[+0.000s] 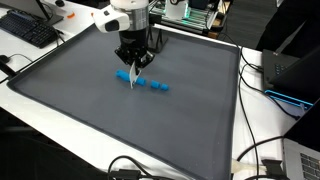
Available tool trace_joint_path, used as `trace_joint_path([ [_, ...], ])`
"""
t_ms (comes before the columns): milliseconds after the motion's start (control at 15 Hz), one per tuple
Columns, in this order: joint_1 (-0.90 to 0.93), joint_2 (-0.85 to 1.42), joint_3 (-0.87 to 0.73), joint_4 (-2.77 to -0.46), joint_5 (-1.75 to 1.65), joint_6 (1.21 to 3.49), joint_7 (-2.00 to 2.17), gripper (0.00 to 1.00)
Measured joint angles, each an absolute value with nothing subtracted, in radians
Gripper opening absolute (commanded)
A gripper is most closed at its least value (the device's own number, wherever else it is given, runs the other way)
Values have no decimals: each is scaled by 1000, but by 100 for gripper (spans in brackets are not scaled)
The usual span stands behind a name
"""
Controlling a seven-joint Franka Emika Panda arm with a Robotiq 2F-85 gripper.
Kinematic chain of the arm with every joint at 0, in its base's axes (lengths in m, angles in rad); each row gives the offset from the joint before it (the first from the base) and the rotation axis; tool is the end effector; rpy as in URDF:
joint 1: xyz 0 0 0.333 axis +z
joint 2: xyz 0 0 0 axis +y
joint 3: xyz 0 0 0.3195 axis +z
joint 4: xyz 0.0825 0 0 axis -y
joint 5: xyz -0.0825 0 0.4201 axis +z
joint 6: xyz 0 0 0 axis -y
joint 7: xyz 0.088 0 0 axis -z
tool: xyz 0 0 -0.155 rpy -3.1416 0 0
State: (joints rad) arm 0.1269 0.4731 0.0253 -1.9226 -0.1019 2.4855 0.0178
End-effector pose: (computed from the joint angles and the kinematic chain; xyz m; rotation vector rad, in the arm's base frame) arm 0.6591 0.0984 0.1809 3.0748 0.3226 0.1462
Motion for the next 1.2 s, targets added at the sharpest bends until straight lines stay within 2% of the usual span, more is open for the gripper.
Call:
trace_joint_path([
  [1200, 108, 497, 39, -1949, -68, 2549, 17, 1],
])
